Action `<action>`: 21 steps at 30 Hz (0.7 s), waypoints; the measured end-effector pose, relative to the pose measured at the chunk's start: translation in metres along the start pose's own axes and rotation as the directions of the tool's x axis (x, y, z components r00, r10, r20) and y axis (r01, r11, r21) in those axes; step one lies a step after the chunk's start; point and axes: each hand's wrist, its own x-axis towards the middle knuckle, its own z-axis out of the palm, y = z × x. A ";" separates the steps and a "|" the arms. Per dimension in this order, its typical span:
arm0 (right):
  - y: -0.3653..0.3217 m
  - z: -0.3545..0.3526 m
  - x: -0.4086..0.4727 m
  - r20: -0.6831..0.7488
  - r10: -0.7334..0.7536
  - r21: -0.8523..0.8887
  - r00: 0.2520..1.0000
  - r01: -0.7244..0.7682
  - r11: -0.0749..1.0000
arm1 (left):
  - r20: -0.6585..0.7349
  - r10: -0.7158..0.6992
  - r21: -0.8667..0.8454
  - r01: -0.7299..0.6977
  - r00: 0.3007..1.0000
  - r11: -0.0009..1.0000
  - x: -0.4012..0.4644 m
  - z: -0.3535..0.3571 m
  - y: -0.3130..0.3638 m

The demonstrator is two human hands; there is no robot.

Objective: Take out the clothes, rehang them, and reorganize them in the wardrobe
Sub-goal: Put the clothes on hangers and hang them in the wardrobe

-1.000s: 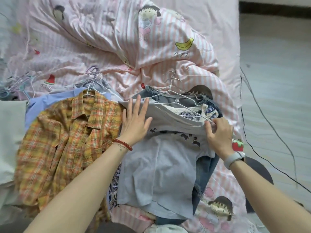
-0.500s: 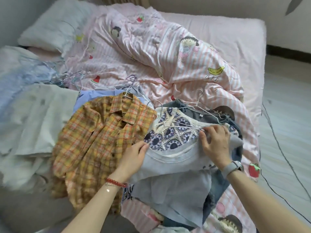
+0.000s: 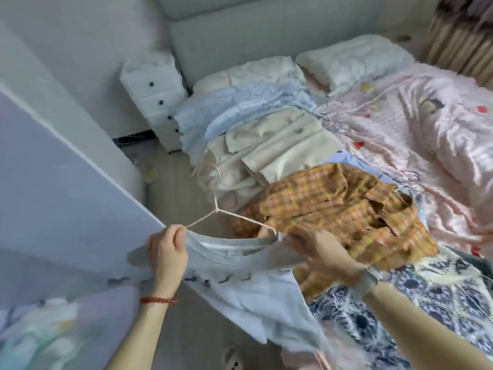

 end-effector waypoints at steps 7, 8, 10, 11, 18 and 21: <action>-0.180 0.085 0.108 0.073 -0.391 0.056 0.918 0.387 0.920 | -0.419 -0.222 -0.011 0.240 0.880 0.971 0.000 -0.142 -0.150; -0.207 0.097 0.119 0.057 -0.436 0.053 0.898 0.433 0.900 | -0.469 -0.247 -0.024 0.267 0.848 0.963 -0.001 -0.162 -0.169; -0.255 0.119 0.139 0.029 -0.525 0.059 0.851 0.523 0.851 | -0.563 -0.276 -0.051 0.300 0.779 0.953 -0.003 -0.198 -0.200; -0.278 0.130 0.148 0.022 -0.561 0.073 0.827 0.559 0.826 | -0.603 -0.289 -0.060 0.318 0.743 0.946 -0.004 -0.215 -0.214; -0.408 0.208 0.201 -0.088 -0.646 0.199 0.759 0.648 0.735 | -0.759 -0.332 -0.029 0.481 0.560 0.876 -0.018 -0.326 -0.271; -0.461 0.236 0.228 -0.072 -0.639 0.265 0.766 0.633 0.728 | -0.837 -0.187 0.118 0.504 0.514 0.856 -0.010 -0.378 -0.272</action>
